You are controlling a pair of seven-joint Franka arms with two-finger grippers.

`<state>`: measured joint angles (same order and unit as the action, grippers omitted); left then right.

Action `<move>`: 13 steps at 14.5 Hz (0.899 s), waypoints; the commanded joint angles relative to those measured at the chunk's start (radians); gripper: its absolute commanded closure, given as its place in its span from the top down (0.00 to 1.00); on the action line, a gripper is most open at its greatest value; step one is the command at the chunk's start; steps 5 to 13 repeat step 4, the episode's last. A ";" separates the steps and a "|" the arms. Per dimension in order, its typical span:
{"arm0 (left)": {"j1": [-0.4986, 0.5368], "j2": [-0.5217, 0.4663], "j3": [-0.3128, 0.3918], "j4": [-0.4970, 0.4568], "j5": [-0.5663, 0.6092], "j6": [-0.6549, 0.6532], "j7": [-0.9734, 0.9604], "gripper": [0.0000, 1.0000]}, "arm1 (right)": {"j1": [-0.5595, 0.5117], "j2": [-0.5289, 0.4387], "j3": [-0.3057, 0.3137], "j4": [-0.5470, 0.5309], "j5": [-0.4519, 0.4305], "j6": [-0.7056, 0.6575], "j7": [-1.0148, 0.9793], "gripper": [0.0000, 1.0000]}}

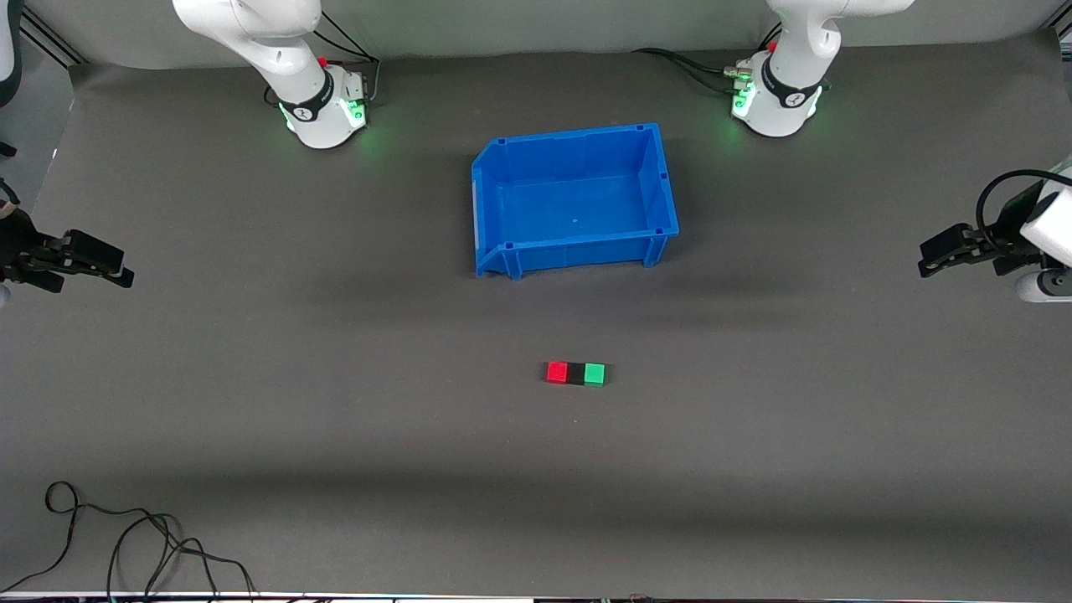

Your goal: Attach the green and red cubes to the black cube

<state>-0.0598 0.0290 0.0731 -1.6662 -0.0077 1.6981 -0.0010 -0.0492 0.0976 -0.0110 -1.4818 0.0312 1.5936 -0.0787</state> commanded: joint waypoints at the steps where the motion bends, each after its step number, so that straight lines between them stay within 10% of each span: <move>1: -0.011 0.008 0.005 0.026 0.006 -0.031 -0.004 0.99 | 0.006 -0.026 -0.006 -0.026 -0.020 0.002 -0.015 1.00; 13: -0.014 0.006 0.005 0.026 0.006 -0.035 -0.005 1.00 | 0.006 -0.024 -0.004 -0.026 -0.020 0.002 -0.015 1.00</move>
